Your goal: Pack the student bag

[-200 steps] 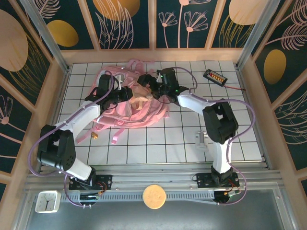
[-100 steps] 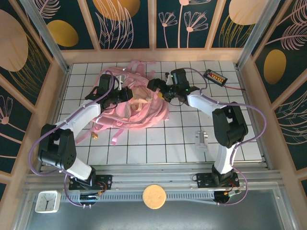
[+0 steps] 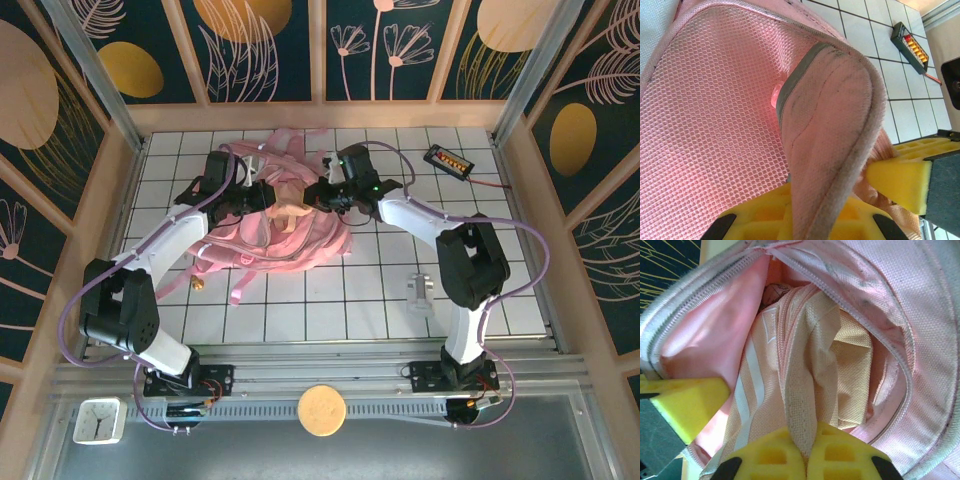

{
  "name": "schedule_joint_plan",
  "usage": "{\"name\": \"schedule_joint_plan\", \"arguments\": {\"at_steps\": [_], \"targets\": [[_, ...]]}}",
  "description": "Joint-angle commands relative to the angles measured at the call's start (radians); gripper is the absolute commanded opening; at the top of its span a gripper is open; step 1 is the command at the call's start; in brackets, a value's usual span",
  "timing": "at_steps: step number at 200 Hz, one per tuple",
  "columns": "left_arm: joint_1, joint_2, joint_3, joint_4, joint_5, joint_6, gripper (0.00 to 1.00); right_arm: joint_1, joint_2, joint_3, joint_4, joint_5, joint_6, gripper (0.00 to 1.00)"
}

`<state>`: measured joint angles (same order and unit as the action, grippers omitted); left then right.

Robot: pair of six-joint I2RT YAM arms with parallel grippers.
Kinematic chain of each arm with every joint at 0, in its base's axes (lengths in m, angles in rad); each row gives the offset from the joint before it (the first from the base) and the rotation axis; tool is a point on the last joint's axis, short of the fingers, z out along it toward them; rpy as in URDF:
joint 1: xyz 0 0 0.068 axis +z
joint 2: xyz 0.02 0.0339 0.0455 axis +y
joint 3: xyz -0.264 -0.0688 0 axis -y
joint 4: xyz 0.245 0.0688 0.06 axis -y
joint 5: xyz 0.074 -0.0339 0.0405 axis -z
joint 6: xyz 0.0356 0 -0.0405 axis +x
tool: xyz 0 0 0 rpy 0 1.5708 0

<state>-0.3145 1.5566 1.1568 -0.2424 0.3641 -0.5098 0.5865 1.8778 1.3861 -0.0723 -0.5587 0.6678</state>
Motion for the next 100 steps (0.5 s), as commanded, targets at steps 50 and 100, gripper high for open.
{"name": "schedule_joint_plan", "arguments": {"at_steps": [50, 100], "targets": [[-0.021, 0.030, 0.190, -0.054, 0.171, -0.099, 0.00, 0.167, 0.153, 0.152, 0.158, 0.131, -0.077, 0.00], [-0.057, 0.084, 0.284, -0.040, 0.211, -0.159, 0.00, 0.207, 0.366, 0.352, 0.134, 0.151, -0.097, 0.00]]}}
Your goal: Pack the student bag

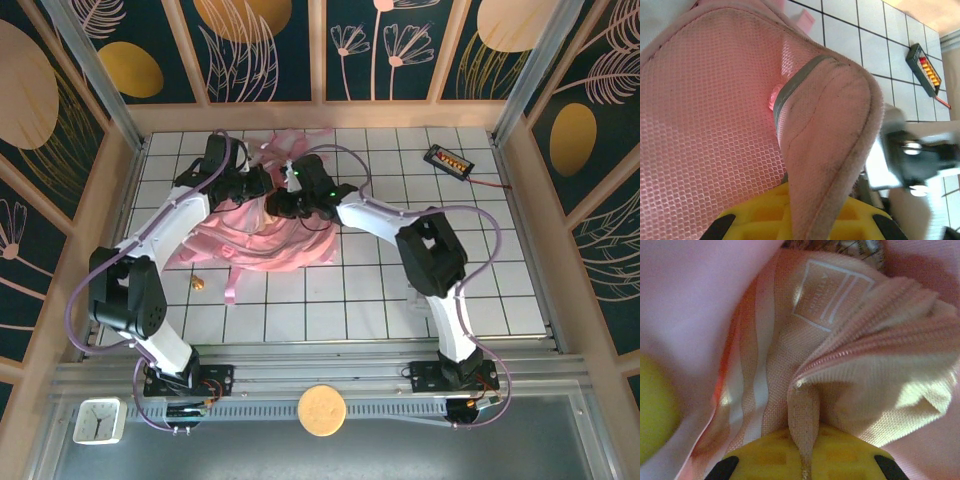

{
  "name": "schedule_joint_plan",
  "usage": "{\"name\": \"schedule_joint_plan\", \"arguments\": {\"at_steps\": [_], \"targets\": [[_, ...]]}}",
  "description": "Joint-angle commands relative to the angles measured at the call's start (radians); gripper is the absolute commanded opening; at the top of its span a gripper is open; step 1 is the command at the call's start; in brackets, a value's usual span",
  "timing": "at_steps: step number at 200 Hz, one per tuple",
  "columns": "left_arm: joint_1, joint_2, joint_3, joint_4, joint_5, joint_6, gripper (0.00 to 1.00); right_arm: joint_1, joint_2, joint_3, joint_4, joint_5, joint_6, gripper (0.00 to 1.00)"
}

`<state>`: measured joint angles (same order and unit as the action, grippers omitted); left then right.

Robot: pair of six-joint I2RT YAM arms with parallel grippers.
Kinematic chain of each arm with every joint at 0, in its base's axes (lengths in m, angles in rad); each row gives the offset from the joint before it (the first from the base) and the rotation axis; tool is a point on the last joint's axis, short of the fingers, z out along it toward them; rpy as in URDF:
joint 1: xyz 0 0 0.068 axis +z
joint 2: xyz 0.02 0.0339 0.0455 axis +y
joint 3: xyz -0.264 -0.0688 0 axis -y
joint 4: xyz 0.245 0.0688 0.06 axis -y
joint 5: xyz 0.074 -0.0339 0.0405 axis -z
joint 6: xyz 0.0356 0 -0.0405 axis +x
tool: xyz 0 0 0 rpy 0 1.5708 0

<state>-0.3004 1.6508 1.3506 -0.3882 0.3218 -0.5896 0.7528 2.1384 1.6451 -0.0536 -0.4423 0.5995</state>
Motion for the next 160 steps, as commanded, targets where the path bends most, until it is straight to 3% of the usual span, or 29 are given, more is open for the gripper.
{"name": "schedule_joint_plan", "arguments": {"at_steps": [1, 45, 81, 93, 125, 143, 160], "targets": [[-0.072, -0.010, 0.091, 0.107, 0.254, -0.080, 0.00, 0.041, 0.109, 0.097, 0.114, 0.036, -0.029, 0.00], [-0.085, 0.000, -0.017, 0.205, 0.249, -0.113, 0.00, 0.040, 0.139, 0.096, 0.120, 0.085, -0.054, 0.00], [-0.085, -0.002, -0.135, 0.277, 0.245, -0.137, 0.00, 0.065, 0.150, 0.090, 0.111, 0.232, -0.233, 0.00], [-0.083, 0.001, -0.141, 0.271, 0.242, -0.133, 0.00, 0.072, 0.160, 0.059, 0.165, 0.261, -0.271, 0.24], [-0.069, -0.009, -0.100, 0.173, 0.205, -0.067, 0.00, 0.063, 0.096, -0.102, 0.372, 0.250, -0.319, 0.50], [-0.049, -0.031, -0.101, 0.148, 0.208, -0.054, 0.00, 0.060, 0.076, -0.120, 0.368, 0.276, -0.354, 0.67], [-0.035, -0.049, -0.106, 0.127, 0.223, -0.044, 0.19, 0.053, 0.048, -0.149, 0.363, 0.292, -0.368, 0.74]]}}
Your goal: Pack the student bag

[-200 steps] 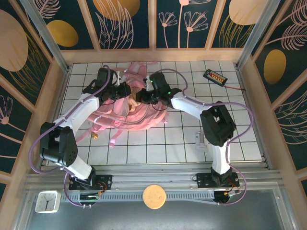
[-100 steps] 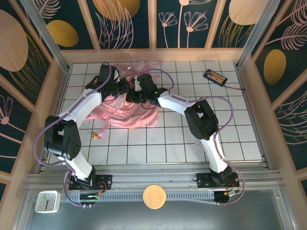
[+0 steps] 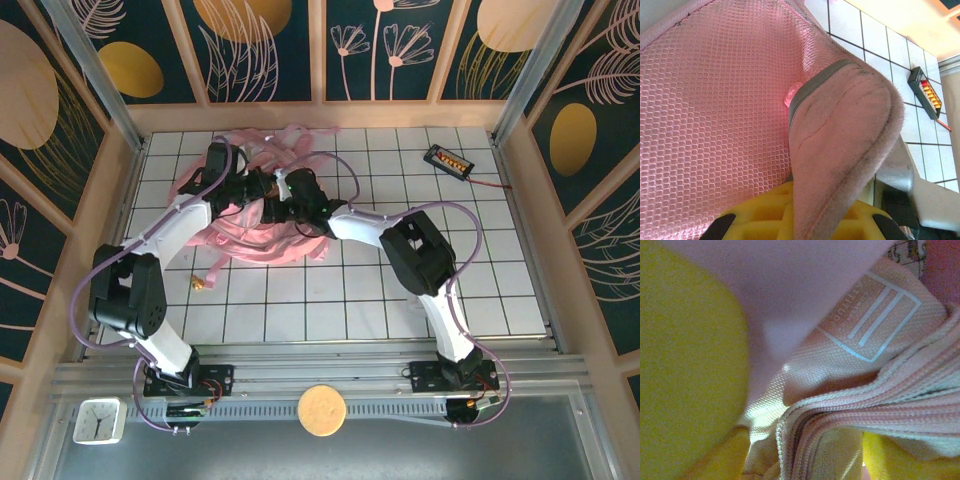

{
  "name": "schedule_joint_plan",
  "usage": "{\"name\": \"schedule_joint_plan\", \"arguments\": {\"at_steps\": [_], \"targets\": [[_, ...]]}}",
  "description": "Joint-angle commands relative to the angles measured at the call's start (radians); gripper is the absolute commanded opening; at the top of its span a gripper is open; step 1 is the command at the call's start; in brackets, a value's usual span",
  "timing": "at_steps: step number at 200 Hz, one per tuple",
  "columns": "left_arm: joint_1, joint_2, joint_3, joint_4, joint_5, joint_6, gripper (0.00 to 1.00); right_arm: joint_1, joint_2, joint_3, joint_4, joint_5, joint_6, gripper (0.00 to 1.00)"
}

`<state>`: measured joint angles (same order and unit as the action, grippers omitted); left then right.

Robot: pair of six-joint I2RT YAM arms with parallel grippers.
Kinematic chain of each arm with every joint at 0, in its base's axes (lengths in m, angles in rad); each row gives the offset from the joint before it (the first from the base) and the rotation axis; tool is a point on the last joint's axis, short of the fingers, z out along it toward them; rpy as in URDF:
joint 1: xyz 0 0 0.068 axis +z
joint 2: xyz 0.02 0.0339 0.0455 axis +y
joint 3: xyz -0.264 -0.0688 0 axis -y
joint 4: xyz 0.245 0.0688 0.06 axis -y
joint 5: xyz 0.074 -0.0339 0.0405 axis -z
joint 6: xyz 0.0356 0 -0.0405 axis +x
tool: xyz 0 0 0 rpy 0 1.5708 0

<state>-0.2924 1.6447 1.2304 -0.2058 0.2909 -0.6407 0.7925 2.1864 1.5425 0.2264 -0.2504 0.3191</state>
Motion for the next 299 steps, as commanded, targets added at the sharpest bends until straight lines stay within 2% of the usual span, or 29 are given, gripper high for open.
{"name": "schedule_joint_plan", "arguments": {"at_steps": [1, 18, 35, 72, 84, 115, 130, 174, 197, 202, 212, 234, 277, 299], "targets": [[-0.043, -0.044, 0.014, -0.057, 0.254, 0.008, 0.19, 0.013, -0.001, -0.047, 0.084, 0.100, -0.088, 0.74], [-0.034, -0.074, 0.004, -0.069, 0.255, 0.012, 0.27, 0.008, -0.040, -0.089, 0.083, 0.118, -0.107, 0.79], [-0.023, -0.106, -0.015, -0.065, 0.256, 0.004, 0.28, 0.008, -0.052, -0.100, 0.056, 0.156, -0.139, 0.85], [-0.012, -0.140, -0.052, -0.055, 0.267, -0.005, 0.29, 0.010, 0.046, -0.010, -0.045, 0.177, -0.206, 0.93], [-0.013, -0.150, -0.061, -0.052, 0.271, -0.007, 0.30, 0.018, 0.083, 0.022, -0.075, 0.210, -0.244, 0.99], [-0.012, -0.151, -0.078, -0.055, 0.293, -0.016, 0.30, 0.025, 0.201, 0.159, -0.187, 0.296, -0.305, 0.99], [-0.011, -0.152, -0.079, -0.053, 0.300, -0.019, 0.35, 0.018, 0.222, 0.195, -0.209, 0.311, -0.310, 0.99], [-0.005, -0.175, -0.037, -0.127, 0.266, 0.044, 0.50, 0.003, 0.101, 0.066, -0.103, 0.291, -0.321, 0.99], [0.033, -0.239, -0.049, -0.120, 0.217, 0.056, 0.57, -0.005, 0.026, -0.044, -0.005, 0.271, -0.320, 0.99], [0.045, -0.257, -0.054, -0.117, 0.201, 0.055, 0.63, -0.008, 0.017, -0.056, 0.004, 0.272, -0.316, 0.99], [0.070, -0.289, -0.064, -0.112, 0.170, 0.061, 0.66, -0.015, 0.015, -0.061, -0.001, 0.272, -0.309, 0.99], [0.115, -0.325, -0.100, -0.064, 0.143, 0.061, 0.66, -0.023, 0.015, -0.058, -0.017, 0.249, -0.305, 0.99], [0.135, -0.278, -0.164, 0.098, 0.142, -0.001, 0.64, -0.037, -0.074, -0.101, 0.021, 0.234, -0.286, 0.99], [0.138, -0.276, -0.157, 0.097, 0.158, 0.003, 0.64, -0.064, -0.155, -0.163, 0.112, 0.145, -0.242, 0.99]]}}
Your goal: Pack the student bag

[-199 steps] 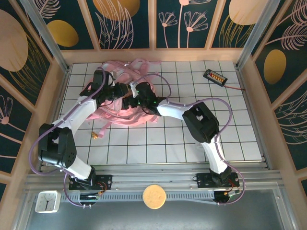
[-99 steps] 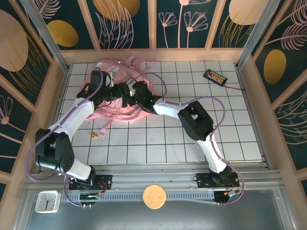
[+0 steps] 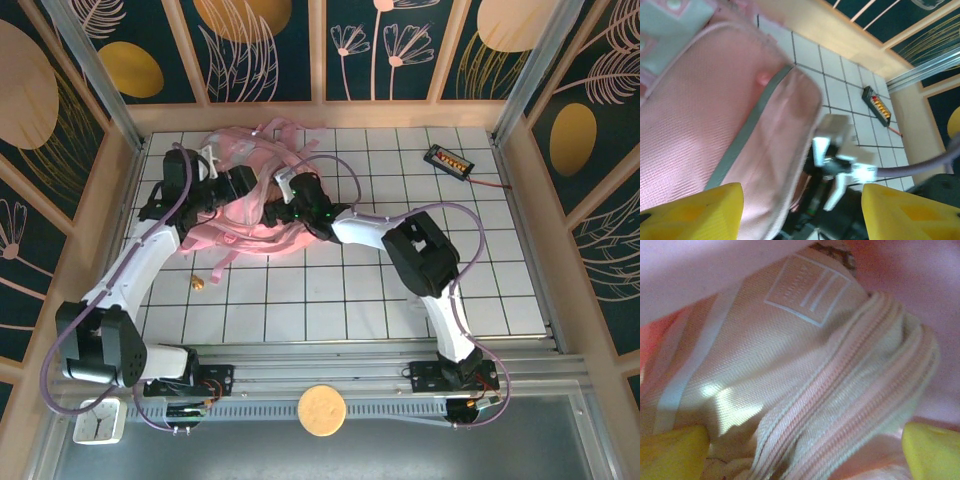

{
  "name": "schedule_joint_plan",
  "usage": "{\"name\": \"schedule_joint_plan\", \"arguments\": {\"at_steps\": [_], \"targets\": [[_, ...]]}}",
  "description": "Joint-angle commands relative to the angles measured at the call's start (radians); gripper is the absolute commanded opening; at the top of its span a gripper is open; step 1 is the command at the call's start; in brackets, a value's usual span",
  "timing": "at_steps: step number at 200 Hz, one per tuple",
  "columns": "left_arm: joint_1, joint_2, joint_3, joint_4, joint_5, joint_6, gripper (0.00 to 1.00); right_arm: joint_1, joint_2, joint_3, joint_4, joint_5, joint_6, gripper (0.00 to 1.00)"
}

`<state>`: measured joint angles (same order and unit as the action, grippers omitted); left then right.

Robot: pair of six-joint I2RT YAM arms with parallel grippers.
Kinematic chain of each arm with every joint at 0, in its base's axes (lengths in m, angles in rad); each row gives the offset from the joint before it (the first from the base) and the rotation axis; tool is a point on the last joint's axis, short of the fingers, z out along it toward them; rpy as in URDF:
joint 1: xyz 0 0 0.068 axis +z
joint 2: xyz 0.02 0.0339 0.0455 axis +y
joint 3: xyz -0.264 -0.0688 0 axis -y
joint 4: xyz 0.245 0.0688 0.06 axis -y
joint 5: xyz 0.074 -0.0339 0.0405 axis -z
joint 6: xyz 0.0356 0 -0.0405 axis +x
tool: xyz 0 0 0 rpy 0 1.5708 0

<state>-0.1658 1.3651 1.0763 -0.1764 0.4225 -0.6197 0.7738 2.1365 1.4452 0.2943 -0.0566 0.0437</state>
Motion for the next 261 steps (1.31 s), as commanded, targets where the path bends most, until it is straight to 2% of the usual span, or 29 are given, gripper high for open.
{"name": "schedule_joint_plan", "arguments": {"at_steps": [1, 57, 83, 110, 128, 141, 164, 169, 179, 184, 210, 241, 261], "targets": [[0.012, 0.004, -0.003, 0.065, 0.027, -0.017, 0.64, -0.047, -0.107, -0.068, 0.048, -0.055, 0.037, 0.99], [0.042, -0.015, -0.056, 0.049, 0.027, -0.013, 0.65, -0.119, -0.173, -0.148, 0.186, -0.314, 0.251, 0.99], [0.058, 0.004, -0.066, 0.022, 0.020, -0.017, 0.64, -0.149, -0.202, -0.166, 0.119, -0.332, 0.343, 0.99], [0.064, 0.005, -0.098, 0.068, 0.030, -0.042, 0.64, -0.178, -0.238, -0.193, 0.061, -0.326, 0.445, 0.99], [0.066, 0.010, -0.128, 0.087, 0.038, -0.050, 0.64, -0.210, -0.269, -0.225, 0.067, -0.372, 0.567, 0.99], [0.066, 0.018, -0.136, 0.094, 0.041, -0.048, 0.63, -0.221, -0.295, -0.248, 0.090, -0.452, 0.688, 0.99], [0.066, 0.032, -0.152, 0.118, 0.049, -0.037, 0.63, -0.273, -0.339, -0.273, 0.035, -0.555, 0.898, 0.99], [0.066, 0.034, -0.153, 0.122, 0.046, -0.031, 0.63, -0.279, -0.340, -0.281, 0.039, -0.593, 0.946, 0.95], [0.067, 0.038, -0.154, 0.125, 0.035, -0.014, 0.63, -0.286, -0.337, -0.296, 0.072, -0.661, 1.010, 0.79], [0.068, 0.041, -0.156, 0.126, 0.030, -0.006, 0.63, -0.288, -0.338, -0.302, 0.089, -0.683, 1.028, 0.74], [0.094, 0.064, -0.166, 0.151, 0.026, 0.014, 0.62, -0.284, -0.293, -0.252, 0.053, -0.733, 1.044, 0.39], [0.137, 0.099, -0.172, 0.205, 0.056, 0.025, 0.63, -0.267, -0.188, -0.174, 0.071, -0.788, 1.078, 0.28], [0.154, 0.141, -0.158, 0.215, 0.087, 0.055, 0.67, -0.250, -0.124, -0.117, 0.057, -0.806, 1.076, 0.26]]}}
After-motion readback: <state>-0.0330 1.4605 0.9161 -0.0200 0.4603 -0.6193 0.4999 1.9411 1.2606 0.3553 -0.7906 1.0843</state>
